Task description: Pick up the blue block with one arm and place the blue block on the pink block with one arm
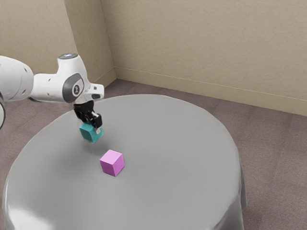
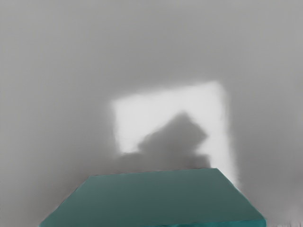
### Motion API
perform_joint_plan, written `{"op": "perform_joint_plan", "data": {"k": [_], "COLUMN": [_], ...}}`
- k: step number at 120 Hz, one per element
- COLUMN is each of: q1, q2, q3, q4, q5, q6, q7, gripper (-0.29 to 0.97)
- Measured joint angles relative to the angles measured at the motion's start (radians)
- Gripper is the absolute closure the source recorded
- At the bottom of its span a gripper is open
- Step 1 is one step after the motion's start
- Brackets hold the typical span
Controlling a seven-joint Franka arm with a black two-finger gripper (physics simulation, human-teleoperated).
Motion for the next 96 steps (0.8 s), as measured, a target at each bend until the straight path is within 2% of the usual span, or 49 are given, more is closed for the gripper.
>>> {"op": "perform_joint_plan", "data": {"k": [72, 96], "q1": [-0.082, -0.112], "q2": [-0.127, -0.162], "q3": [-0.002, -0.004], "q4": [-0.115, -0.156], "q5": [0.006, 0.03], "q6": [-0.05, -0.047], "q7": [-0.077, -0.112], "gripper": [0.31, 0.31]}}
